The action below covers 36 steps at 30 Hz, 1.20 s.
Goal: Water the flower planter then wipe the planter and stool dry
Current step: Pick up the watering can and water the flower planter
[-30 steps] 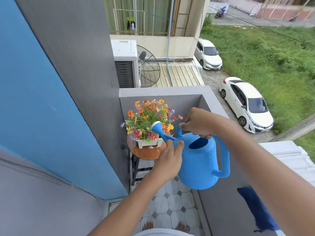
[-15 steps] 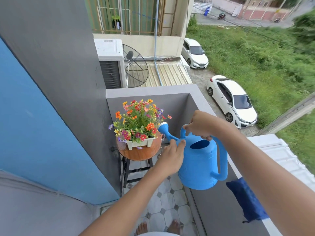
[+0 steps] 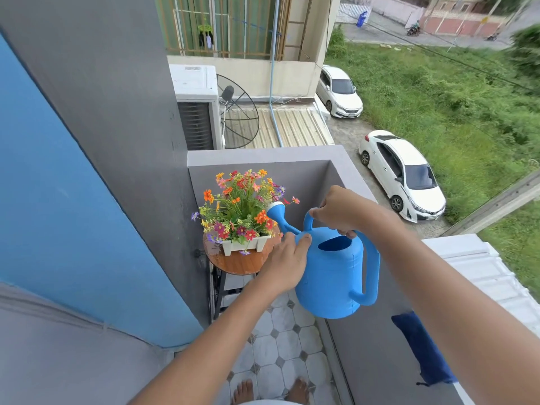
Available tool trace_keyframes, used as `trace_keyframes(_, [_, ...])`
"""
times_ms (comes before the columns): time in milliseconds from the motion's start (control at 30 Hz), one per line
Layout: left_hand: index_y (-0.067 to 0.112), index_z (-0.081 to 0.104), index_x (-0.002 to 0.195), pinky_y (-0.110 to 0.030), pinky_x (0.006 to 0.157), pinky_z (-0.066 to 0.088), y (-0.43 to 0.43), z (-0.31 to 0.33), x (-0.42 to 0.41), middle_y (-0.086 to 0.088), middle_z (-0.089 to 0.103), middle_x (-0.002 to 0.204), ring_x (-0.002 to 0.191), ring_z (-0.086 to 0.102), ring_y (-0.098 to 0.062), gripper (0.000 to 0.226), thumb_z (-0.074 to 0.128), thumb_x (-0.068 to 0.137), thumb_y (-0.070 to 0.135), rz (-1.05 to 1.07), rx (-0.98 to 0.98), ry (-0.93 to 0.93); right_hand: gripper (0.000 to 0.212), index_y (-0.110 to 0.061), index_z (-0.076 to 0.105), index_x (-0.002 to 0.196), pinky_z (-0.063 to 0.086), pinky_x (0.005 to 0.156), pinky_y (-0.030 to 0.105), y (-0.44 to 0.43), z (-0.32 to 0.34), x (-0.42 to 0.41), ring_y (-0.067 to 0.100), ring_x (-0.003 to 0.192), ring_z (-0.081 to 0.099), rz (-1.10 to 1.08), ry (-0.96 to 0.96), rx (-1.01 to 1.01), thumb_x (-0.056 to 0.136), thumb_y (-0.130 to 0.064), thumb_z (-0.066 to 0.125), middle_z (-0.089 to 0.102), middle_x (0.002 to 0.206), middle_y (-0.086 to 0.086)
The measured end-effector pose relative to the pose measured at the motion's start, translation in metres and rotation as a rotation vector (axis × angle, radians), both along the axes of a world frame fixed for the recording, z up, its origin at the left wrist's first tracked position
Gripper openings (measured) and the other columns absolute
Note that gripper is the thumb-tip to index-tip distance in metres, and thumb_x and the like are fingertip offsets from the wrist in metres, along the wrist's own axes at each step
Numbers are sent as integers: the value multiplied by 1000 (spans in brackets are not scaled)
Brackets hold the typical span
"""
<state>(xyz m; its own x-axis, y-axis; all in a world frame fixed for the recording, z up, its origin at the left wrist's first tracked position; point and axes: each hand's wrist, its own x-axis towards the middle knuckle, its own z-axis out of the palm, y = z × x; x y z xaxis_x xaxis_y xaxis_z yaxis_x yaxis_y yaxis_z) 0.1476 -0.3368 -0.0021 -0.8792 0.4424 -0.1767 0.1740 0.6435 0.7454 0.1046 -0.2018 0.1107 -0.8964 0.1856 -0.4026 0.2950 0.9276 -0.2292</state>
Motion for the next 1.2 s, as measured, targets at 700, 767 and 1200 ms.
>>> trace_keyframes(700, [15, 45, 122, -49, 76, 45, -31, -3, -5, -11, 50, 103, 85, 51, -27, 48, 23, 99, 52, 151, 28, -85, 45, 3, 61, 79, 45, 45, 27, -25, -12, -16, 24, 28, 50, 122, 25, -103, 100, -36, 51, 54, 34, 8])
trace_keyframes(767, [20, 45, 109, -54, 78, 48, -20, -2, -15, -9, 55, 91, 84, 58, -27, 57, 22, 89, 69, 241, 157, -145, 49, 4, 60, 77, 45, 47, 26, -11, -13, -17, 24, 33, 52, 93, 55, -140, 101, -37, 48, 54, 35, 8])
trace_keyframes(1200, [39, 37, 131, -47, 90, 49, 111, -20, -81, 1, 59, 123, 109, 59, -20, 47, 30, 92, 64, 75, 217, -92, 41, -8, 56, 94, 38, 45, 28, 116, -62, -1, 19, 42, 41, -439, 260, -899, 102, -46, 43, 43, 58, 3])
